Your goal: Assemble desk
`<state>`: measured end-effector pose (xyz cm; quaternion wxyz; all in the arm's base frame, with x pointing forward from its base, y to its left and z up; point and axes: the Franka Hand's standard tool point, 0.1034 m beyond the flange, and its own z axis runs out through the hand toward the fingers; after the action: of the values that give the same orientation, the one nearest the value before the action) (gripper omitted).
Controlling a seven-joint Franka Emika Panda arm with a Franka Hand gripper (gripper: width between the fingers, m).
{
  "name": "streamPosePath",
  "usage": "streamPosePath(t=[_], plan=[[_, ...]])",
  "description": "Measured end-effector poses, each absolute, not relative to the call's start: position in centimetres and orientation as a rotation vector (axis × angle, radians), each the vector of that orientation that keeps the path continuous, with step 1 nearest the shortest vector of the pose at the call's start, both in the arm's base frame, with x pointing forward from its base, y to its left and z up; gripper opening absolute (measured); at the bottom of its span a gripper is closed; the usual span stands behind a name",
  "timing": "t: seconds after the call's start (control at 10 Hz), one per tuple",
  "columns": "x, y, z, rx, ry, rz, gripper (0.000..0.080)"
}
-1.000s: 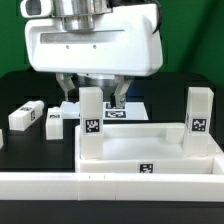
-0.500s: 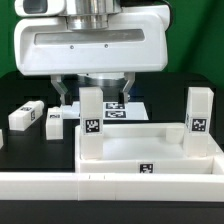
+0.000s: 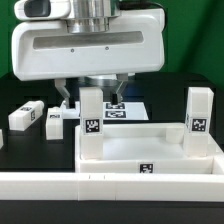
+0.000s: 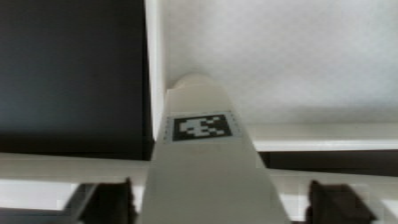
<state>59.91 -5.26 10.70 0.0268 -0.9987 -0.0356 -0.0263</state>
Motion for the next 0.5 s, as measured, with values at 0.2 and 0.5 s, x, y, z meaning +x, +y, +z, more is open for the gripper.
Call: streamPosePath(t=[0.2, 0.5], plan=[[59.91, -5.52, 10.71, -3.087, -0.094, -0.083, 0.029], [59.9, -5.6, 10.7, -3.083, 0.044, -0.081, 0.0291]])
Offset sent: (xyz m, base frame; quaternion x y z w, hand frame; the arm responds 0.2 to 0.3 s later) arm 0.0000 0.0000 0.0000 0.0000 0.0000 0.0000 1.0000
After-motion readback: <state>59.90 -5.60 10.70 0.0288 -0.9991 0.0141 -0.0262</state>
